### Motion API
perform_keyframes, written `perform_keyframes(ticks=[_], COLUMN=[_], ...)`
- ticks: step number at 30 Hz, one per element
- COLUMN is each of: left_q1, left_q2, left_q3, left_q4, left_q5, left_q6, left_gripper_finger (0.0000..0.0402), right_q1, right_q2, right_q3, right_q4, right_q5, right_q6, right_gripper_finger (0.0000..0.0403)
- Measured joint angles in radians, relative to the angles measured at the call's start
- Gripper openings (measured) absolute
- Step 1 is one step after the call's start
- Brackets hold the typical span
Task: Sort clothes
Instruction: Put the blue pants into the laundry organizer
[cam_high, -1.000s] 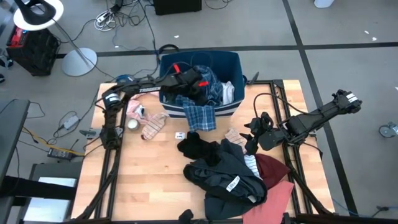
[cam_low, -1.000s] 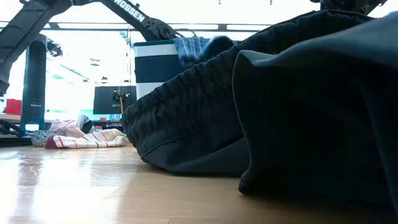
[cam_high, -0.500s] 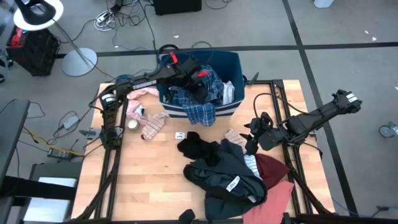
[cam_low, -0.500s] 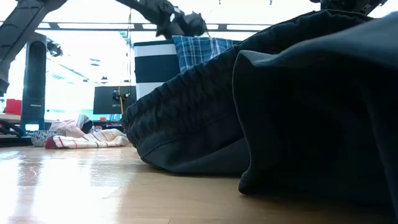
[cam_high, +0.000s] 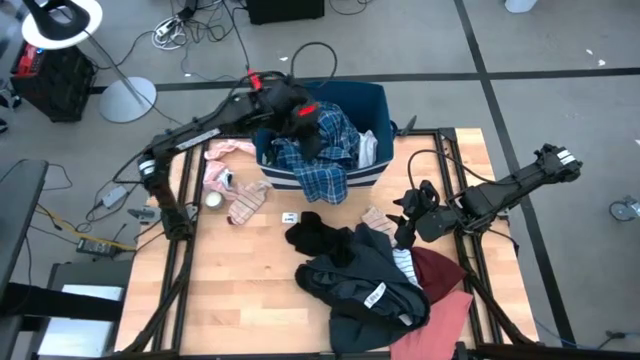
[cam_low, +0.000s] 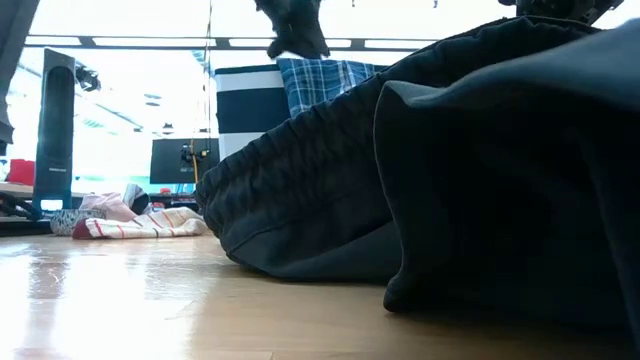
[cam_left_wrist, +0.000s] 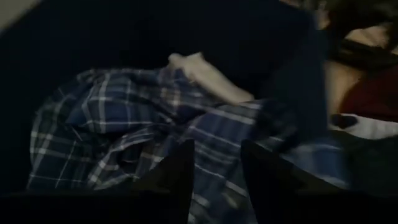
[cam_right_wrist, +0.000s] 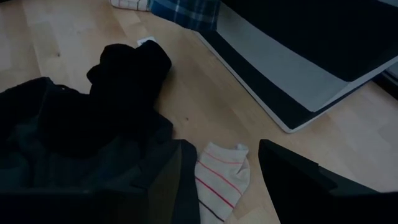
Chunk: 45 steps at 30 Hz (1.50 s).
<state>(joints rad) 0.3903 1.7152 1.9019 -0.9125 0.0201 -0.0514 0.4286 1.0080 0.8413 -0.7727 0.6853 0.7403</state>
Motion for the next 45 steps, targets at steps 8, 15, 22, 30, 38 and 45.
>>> perform_keyframes(ticks=[8,15,22,30,38,45], left_q1=[-0.185,-0.308,-0.370,-0.372,-0.420,-0.406], left_q2=[-0.258,-0.494,-0.605,-0.544,-0.468,-0.363], left_q3=[-0.297,-0.733,-1.077,-1.300,-1.321,-1.320], left_q4=[0.147,0.436,0.815,1.195,1.308,1.408], left_q5=[-0.211,-0.255,-0.279,-0.314,-0.351,-0.371], left_q6=[-0.008,-0.161,-0.285,-0.424,-0.437,-0.429], left_gripper_finger=[0.0138,0.0138,0.0137,0.0137,0.0137,0.0137], right_q1=[0.001,0.002,0.002,0.002,0.001,-0.022], right_q2=[0.000,0.000,0.005,0.005,0.005,0.005], right_q3=[0.000,0.000,0.000,0.000,-0.013,-0.032], right_q4=[0.000,-0.001,0.001,0.001,0.006,0.012], right_q5=[-0.001,-0.001,-0.002,-0.002,0.000,0.000], right_q6=[0.018,0.019,0.022,0.025,0.020,0.023], right_gripper_finger=[0.0217,0.0217,0.0217,0.0217,0.0217,0.0217])
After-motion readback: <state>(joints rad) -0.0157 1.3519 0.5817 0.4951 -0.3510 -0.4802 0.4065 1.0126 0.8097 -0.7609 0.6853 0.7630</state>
